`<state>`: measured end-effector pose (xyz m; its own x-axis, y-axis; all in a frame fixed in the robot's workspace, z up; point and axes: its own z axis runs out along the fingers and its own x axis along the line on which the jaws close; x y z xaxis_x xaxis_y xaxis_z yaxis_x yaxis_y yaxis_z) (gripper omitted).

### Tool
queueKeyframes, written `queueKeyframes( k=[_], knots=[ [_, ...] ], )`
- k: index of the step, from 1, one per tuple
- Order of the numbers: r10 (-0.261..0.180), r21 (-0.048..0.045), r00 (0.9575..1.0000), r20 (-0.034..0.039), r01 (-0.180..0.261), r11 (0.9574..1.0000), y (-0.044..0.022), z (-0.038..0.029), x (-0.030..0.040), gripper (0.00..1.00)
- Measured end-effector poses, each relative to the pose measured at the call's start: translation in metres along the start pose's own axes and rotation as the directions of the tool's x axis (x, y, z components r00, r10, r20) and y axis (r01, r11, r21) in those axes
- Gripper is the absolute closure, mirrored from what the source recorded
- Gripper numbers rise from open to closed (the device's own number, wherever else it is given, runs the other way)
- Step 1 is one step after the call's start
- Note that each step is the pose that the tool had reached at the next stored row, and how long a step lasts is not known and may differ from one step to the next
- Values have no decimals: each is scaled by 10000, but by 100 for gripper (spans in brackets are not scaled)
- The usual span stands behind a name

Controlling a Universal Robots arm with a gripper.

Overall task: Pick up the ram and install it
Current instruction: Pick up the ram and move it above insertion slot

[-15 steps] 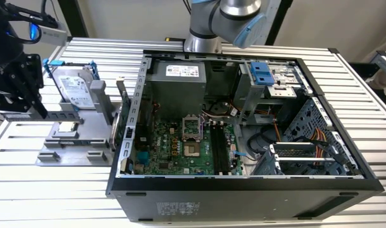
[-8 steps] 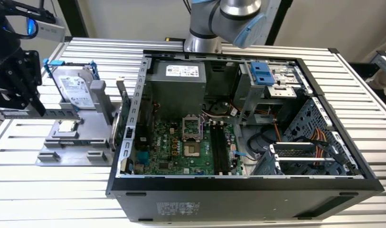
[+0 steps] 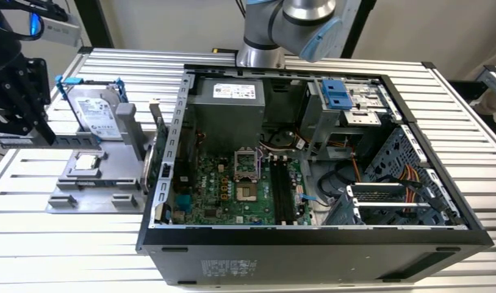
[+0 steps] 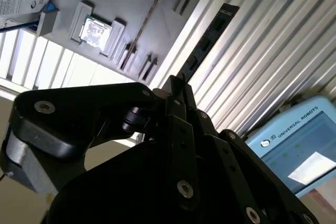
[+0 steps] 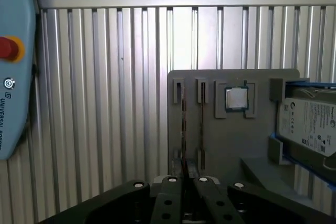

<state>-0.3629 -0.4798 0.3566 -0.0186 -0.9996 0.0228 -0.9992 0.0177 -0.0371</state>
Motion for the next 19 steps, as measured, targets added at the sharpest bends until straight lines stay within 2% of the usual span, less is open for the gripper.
queueKeyframes(
  k=[7, 15, 19],
  knots=[
    [2, -1, 10000, -1, -2, 10000, -3, -90, 2, 100],
    [3, -1, 10000, -1, -3, 10000, -6, -158, 4, 100],
    [3, 3, 10000, 1, -3, 10000, -6, -164, 4, 100]
  ],
)
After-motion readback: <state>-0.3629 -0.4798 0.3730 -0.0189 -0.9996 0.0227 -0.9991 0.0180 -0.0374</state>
